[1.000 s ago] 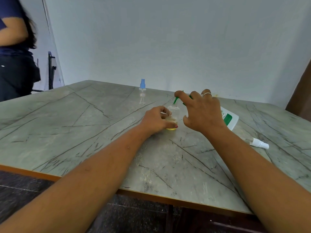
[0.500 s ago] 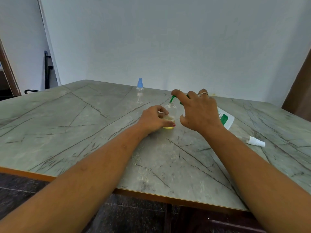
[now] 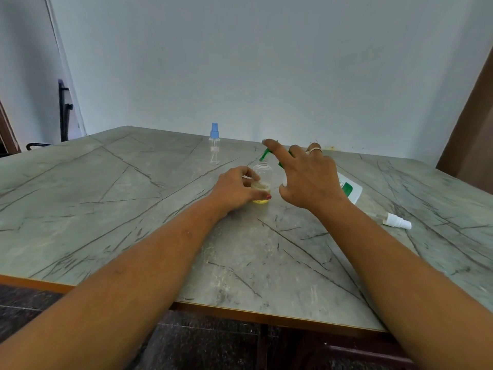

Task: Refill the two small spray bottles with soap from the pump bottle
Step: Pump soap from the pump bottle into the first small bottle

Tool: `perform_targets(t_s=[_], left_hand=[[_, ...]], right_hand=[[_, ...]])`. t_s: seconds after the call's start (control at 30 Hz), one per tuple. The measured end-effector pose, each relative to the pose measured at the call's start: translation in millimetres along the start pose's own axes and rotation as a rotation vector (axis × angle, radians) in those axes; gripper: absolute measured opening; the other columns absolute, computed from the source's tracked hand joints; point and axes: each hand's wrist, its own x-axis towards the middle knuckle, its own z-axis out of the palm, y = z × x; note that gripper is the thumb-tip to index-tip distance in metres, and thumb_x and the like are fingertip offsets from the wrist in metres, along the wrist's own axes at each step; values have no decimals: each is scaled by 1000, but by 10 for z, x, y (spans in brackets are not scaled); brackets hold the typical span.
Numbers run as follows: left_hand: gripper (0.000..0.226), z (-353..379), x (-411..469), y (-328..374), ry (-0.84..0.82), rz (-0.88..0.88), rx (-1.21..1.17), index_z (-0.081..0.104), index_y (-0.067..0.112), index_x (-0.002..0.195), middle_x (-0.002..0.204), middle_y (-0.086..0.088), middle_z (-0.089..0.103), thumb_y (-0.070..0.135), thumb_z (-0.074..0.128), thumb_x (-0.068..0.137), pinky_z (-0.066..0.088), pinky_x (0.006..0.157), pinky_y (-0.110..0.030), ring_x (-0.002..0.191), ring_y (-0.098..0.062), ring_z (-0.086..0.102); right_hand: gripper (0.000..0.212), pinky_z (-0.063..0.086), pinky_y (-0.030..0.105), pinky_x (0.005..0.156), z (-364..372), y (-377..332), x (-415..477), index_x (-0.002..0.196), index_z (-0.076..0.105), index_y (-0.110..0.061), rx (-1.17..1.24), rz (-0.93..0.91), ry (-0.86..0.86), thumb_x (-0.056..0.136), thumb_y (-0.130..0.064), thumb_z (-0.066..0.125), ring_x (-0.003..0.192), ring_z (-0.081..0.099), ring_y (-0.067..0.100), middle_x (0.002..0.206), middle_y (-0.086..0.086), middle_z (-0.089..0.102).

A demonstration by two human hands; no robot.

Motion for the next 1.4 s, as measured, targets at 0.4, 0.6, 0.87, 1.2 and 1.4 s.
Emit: perform_targets(t_s=[0.4,0.6,0.87,1.2,1.4], left_hand=[[48,-1,-20,37,-17,4,10,53,24,105,124,0,57,35,81,66,44,86,-26,104,-16,54],[44,1,-23,40,-13,6,17,56,24,103,125,-1,56,34,80,67,45,90,-29,108,-18,54],[44,-1,-23,50,-12,-2,10,55,25,103,125,-1,57,34,80,67,46,91,-30,106,-17,55],[44,-1,-13,50,-17,-12,3,54,25,103,127,-1,55,35,79,68,45,86,-24,105,-16,54],[53,11,-13,49,-27,-13,31,52,23,111,128,-2,54,37,79,68,44,87,-26,106,-17,53]], right_hand=[[71,50,40,65,-31,-19,29,129,24,-31,-46,16,46,72,-38,65,97,55,38,104,7,61],[73,50,40,66,-24,-12,29,130,20,-32,-40,10,44,73,-38,64,99,55,37,108,6,60],[73,50,39,66,-32,12,58,128,23,-33,-80,-3,70,71,-38,67,94,56,37,103,7,62],[79,49,38,65,-30,53,76,133,16,-35,-73,-38,44,72,-39,66,97,56,36,107,5,61],[70,49,36,65,-54,32,104,129,25,-31,-118,-50,54,73,-40,66,94,55,35,103,6,61]])
